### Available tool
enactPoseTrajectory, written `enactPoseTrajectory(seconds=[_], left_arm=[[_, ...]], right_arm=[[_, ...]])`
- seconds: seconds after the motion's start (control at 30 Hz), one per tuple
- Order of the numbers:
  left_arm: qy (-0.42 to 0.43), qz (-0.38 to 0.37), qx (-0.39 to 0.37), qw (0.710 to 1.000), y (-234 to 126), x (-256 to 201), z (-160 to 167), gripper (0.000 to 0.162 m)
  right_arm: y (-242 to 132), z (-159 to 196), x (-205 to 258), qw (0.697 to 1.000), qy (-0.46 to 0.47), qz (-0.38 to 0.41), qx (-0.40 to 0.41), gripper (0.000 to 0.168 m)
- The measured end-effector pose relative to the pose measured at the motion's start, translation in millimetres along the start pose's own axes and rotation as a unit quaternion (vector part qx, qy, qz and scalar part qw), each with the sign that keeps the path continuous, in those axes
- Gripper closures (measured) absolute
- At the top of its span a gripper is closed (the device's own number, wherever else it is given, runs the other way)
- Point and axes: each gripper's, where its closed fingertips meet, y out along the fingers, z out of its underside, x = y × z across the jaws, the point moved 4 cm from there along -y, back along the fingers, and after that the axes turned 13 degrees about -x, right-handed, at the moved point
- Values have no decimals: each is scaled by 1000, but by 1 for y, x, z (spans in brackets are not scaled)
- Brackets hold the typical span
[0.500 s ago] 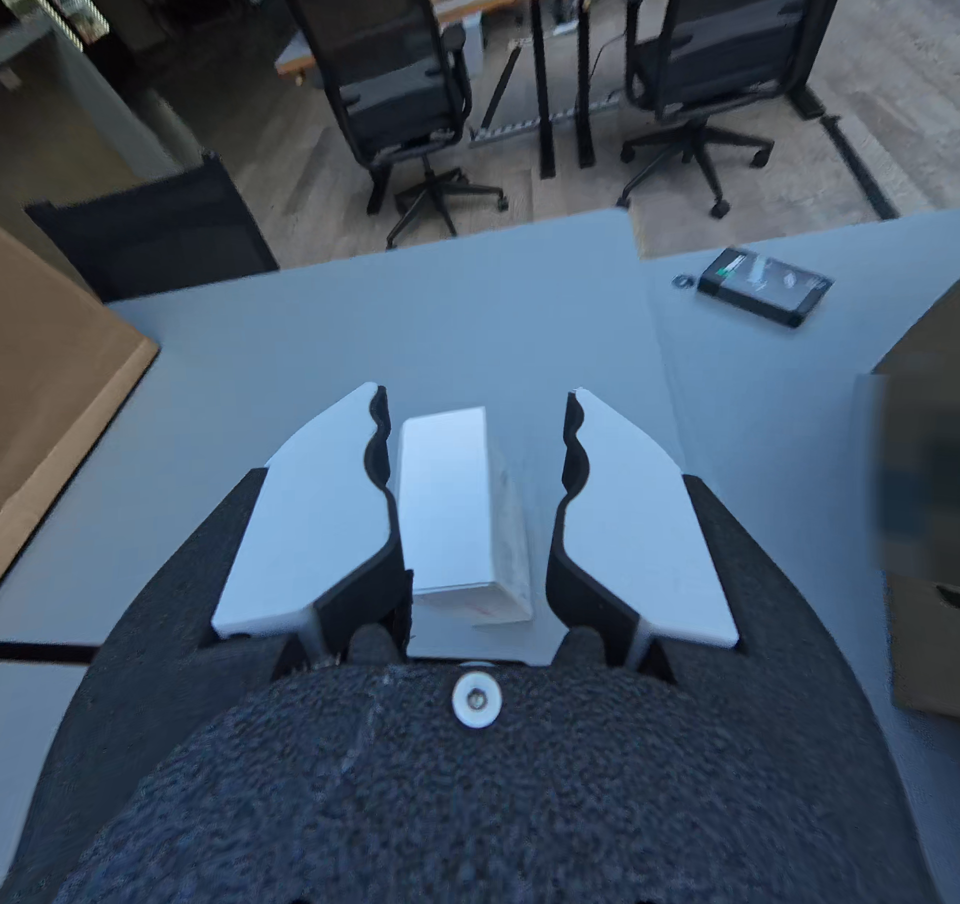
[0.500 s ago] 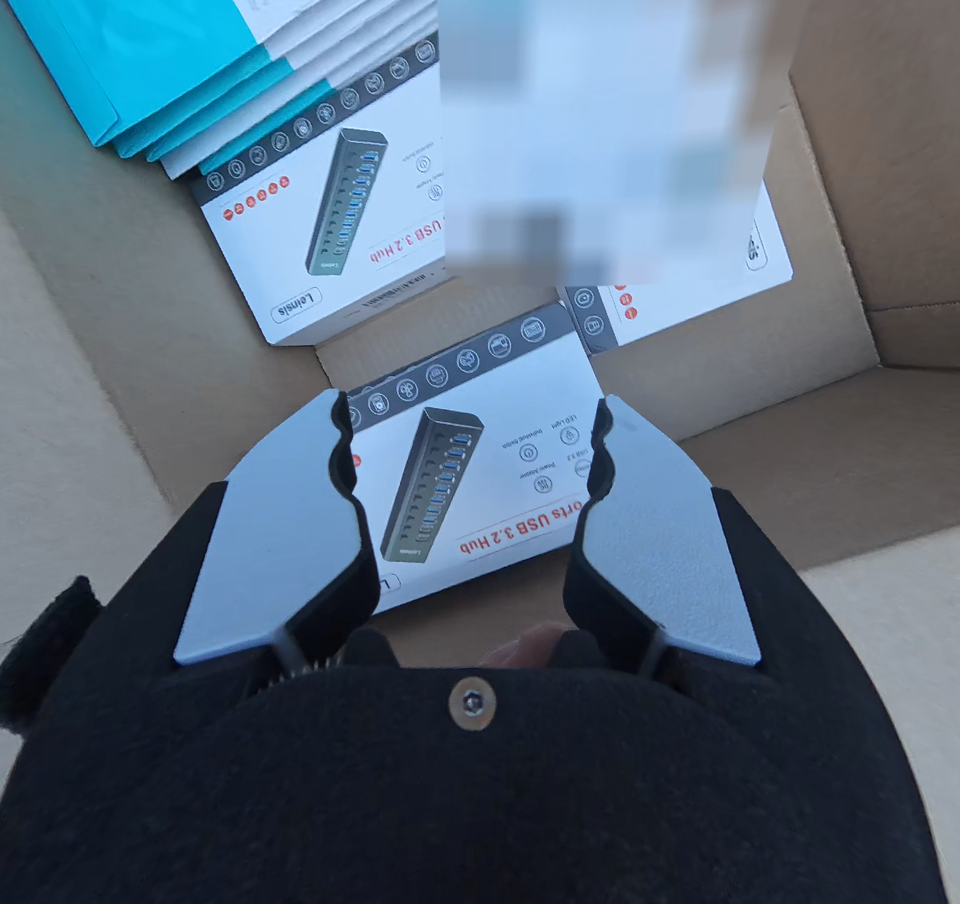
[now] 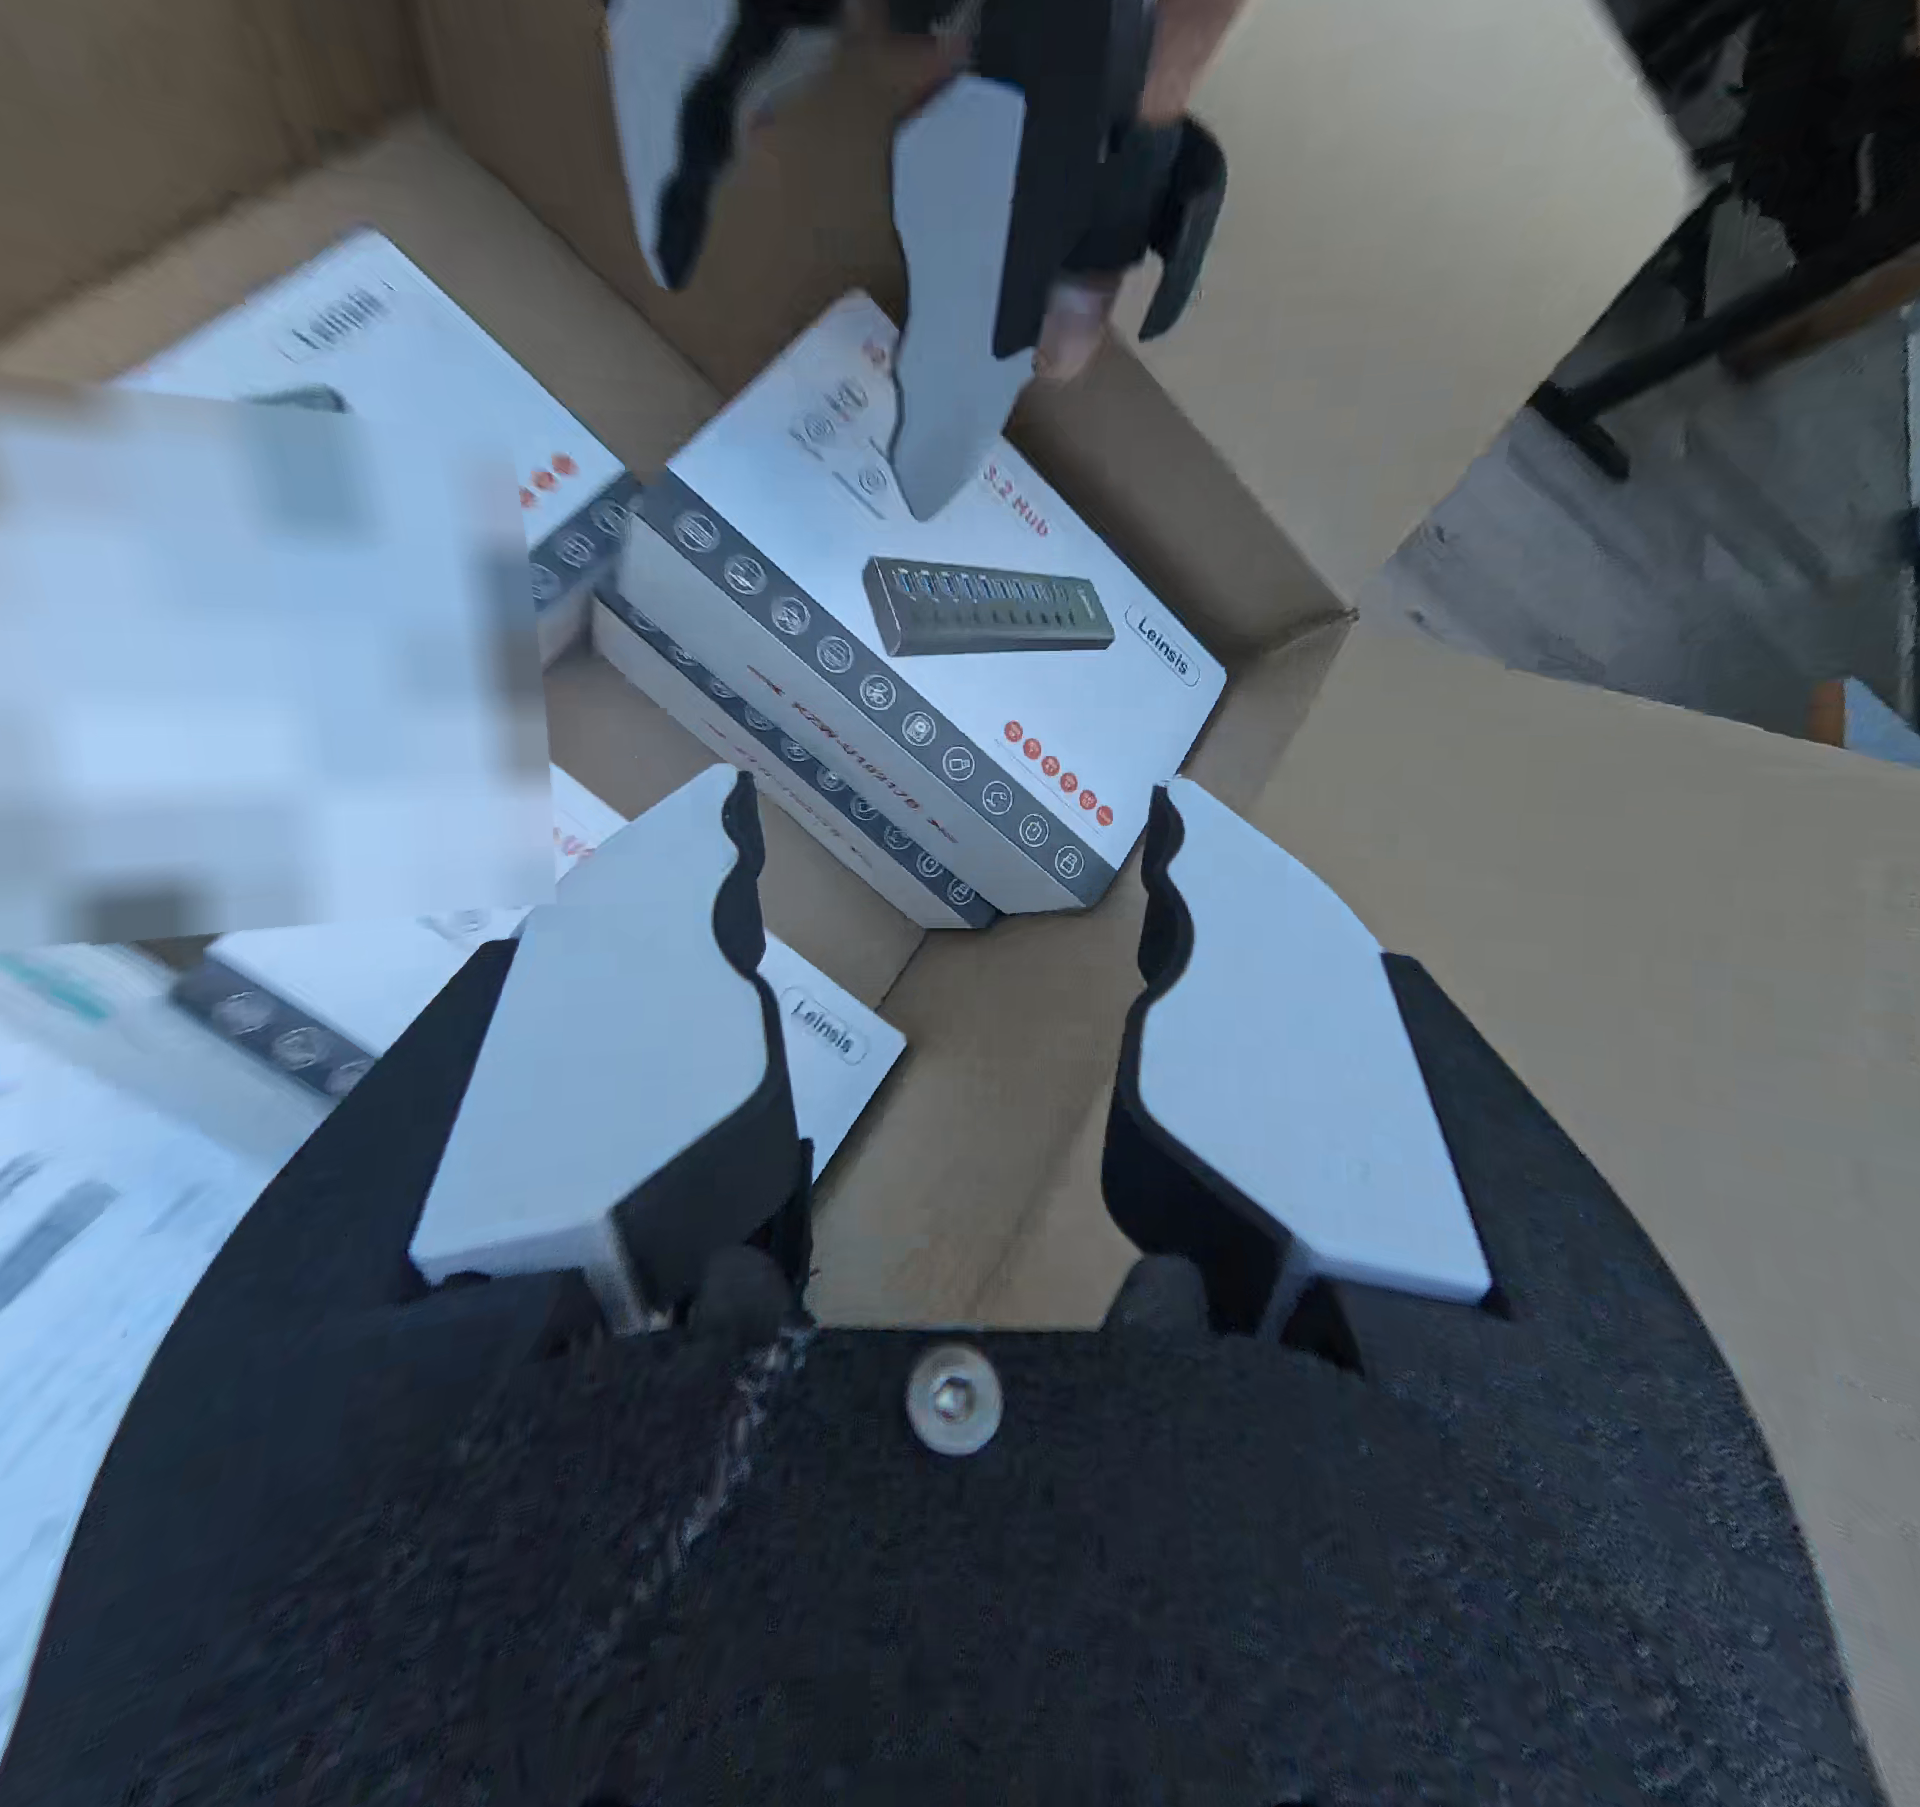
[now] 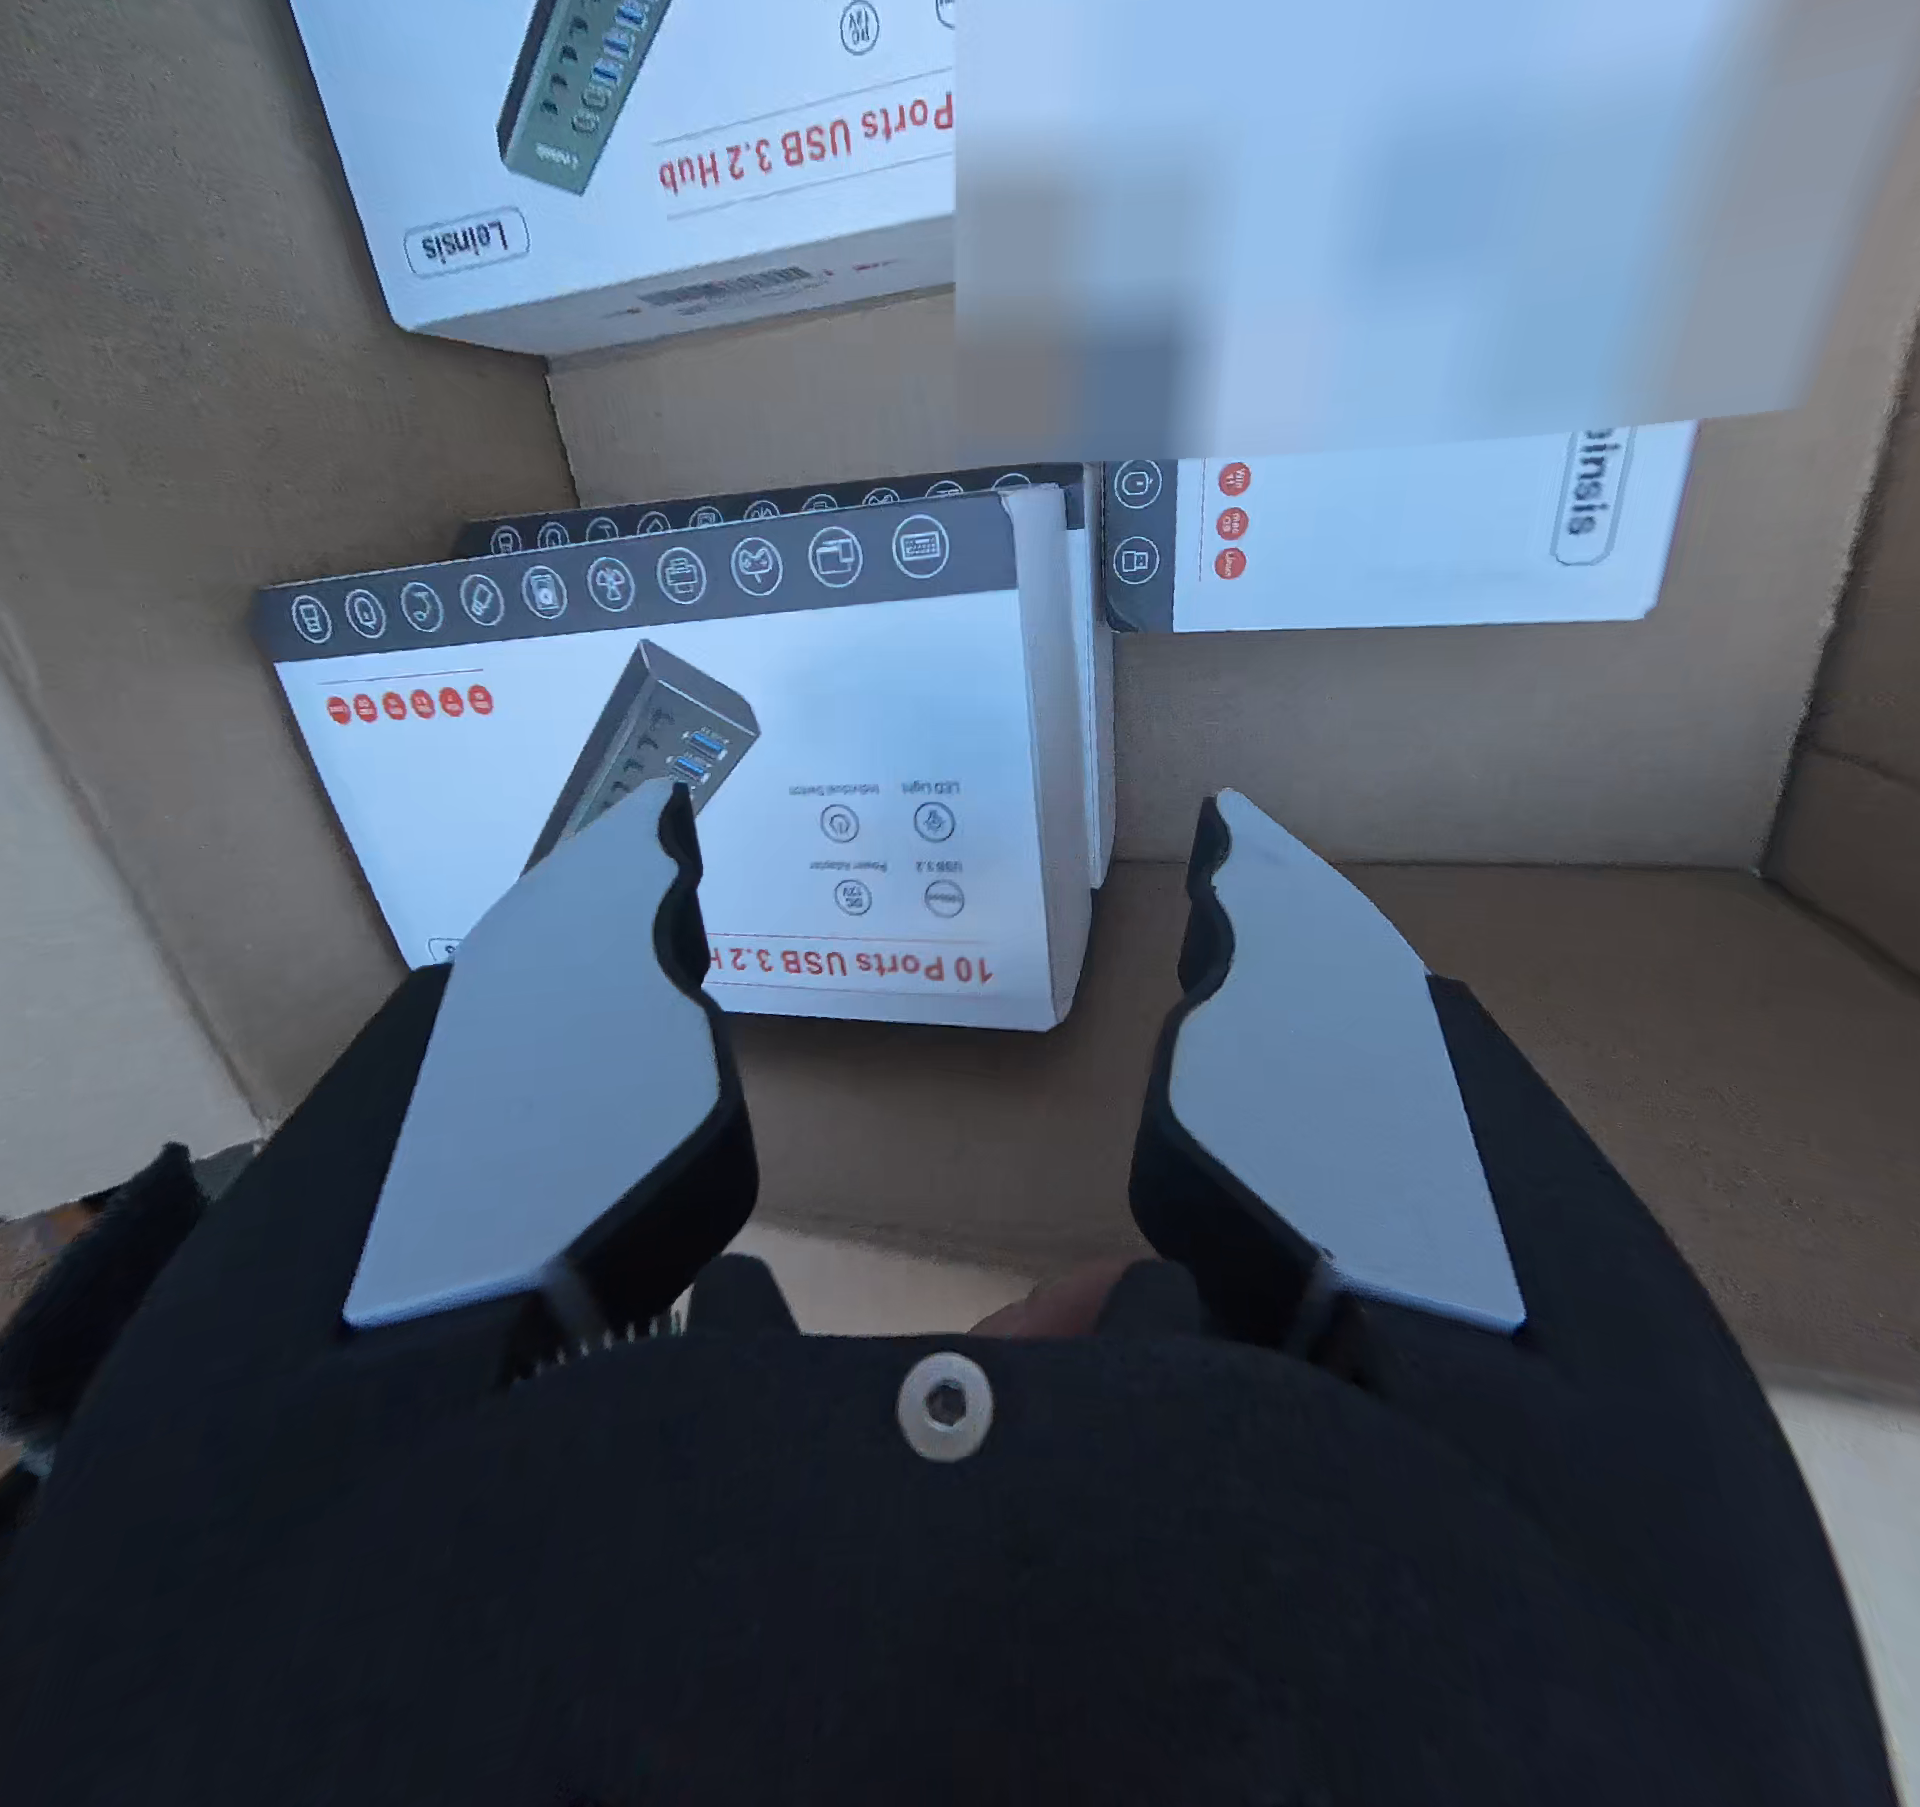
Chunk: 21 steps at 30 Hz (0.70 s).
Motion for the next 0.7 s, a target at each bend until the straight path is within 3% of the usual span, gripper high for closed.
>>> enactPoseTrajectory(seconds=[0.1, 0.13, 0.17, 0.27, 0.43, 0.63, 0.7], left_arm=[[-42, 12, 75, 996, 45, 13, 26, 87], [-48, 7, 81, 996, 48, 18, 29, 86], [-55, 5, 72, 996, 47, 22, 28, 86], [-99, 17, 31, 994, 35, 30, 19, 82], [-172, 82, -15, 982, 39, 24, 6, 69], [-48, 157, 9, 986, 69, -15, -6, 53], [-3, 161, 18, 987, 77, -32, -10, 66]], right_arm=[[25, 9, -13, 993, 9, -57, 99, 81], [30, 10, -9, 989, 21, -88, 120, 97], [30, 9, -3, 985, 35, -117, 125, 98], [20, 11, 5, 988, -16, -98, 120, 101], [-22, 4, 37, 996, -82, -15, 40, 88], [-72, 1, 100, 990, -103, 49, -84, 92], [-74, 0, 121, 987, -97, 65, -110, 88]])
